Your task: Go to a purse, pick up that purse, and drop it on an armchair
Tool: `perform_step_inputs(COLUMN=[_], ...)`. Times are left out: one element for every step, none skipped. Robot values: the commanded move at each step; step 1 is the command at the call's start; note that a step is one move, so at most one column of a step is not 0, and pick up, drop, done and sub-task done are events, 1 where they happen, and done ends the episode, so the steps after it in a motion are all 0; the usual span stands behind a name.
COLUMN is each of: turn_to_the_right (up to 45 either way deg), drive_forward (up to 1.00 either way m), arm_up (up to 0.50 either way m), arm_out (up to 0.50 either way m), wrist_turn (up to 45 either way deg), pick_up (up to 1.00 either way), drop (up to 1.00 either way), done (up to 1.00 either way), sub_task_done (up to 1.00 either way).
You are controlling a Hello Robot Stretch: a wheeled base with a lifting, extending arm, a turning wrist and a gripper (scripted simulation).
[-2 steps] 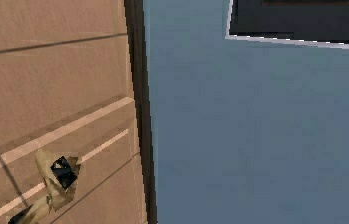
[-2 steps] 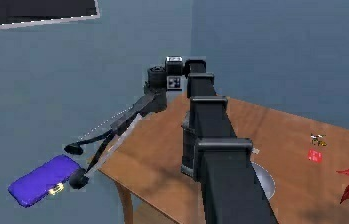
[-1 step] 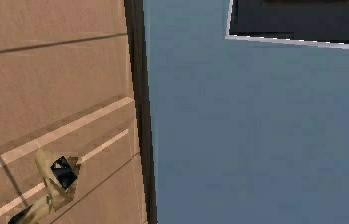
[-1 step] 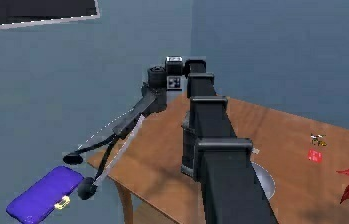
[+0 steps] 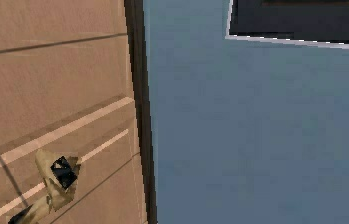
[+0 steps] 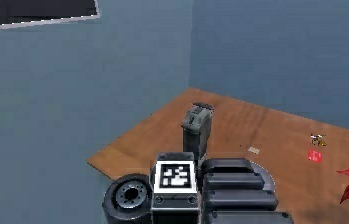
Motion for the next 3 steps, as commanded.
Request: perform_step_inputs(turn_to_the_right=[-45.0, -45.0, -45.0], drive_forward=[0.0, 0.0, 0.0], arm_up=[0.0, 0.0, 0.0], arm_out=[0.0, 0.0, 0.0], wrist_turn=[0.0, 0.0, 0.0], pick_up=[0.0, 0.0, 0.0], drop=[0.0, 0.0, 0.0], done=[0.0, 0.0, 0.0], sub_task_done=[0.0, 0.0, 0.0])
